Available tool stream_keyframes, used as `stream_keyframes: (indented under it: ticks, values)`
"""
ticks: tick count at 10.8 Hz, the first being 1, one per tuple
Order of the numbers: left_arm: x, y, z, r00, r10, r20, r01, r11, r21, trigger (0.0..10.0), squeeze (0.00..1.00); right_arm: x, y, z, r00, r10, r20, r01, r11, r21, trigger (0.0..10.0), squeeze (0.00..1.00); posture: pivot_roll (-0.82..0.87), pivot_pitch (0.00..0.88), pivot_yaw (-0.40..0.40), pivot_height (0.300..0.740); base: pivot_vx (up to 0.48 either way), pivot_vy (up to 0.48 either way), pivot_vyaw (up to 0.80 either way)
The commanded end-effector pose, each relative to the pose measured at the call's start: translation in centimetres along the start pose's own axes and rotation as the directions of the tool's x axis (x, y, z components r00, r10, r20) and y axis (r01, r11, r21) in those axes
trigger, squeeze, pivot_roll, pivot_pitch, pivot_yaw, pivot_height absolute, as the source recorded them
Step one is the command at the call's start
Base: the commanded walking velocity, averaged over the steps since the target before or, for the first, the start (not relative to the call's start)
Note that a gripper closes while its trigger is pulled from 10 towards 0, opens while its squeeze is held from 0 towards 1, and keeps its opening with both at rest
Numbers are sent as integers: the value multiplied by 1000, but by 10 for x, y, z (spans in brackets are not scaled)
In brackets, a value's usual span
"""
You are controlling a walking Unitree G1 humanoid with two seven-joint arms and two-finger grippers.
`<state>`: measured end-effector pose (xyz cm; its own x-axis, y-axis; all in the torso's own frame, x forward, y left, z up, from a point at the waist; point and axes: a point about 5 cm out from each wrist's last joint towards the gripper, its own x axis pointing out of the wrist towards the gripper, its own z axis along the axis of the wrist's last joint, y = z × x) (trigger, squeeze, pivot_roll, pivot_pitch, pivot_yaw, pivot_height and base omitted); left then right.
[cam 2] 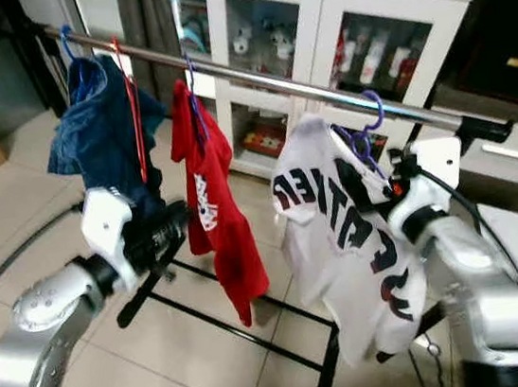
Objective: Hang hanger
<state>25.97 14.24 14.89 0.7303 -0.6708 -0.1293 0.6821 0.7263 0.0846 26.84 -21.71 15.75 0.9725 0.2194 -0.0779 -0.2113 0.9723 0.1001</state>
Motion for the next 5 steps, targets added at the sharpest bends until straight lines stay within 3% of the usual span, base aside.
stream_keyframes:
  ticks: [1,3,5]
  values:
    - [-1,-5,5,999,-49,12,49,999,12,10000,0,1,0,5,999,35,-8,-35,999,2,10000,1000,78,0,-76,740,0,0,0]
    - [5,-2,8,988,-152,-6,152,988,5,10000,0,22,-1,15,997,52,-52,-51,999,14,10000,1000,64,0,-61,740,0,0,0]
    - [13,-2,12,969,-247,-22,247,969,12,10000,0,47,-7,15,990,-20,-142,21,1000,0,10000,1000,59,0,-54,740,0,0,0]
